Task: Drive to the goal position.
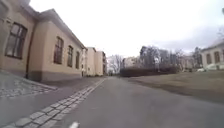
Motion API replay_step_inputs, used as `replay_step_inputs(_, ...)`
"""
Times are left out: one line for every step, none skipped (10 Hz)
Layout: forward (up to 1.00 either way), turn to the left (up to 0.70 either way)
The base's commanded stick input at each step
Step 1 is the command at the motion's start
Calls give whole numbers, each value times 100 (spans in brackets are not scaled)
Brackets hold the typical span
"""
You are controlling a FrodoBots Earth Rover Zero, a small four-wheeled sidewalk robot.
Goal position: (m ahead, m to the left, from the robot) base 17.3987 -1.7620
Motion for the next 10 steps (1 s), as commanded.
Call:
replay_step_inputs(70,0)
replay_step_inputs(70,0)
replay_step_inputs(70,0)
replay_step_inputs(70,0)
replay_step_inputs(70,0)
replay_step_inputs(70,0)
replay_step_inputs(70,0)
replay_step_inputs(70,0)
replay_step_inputs(70,0)
replay_step_inputs(70,0)
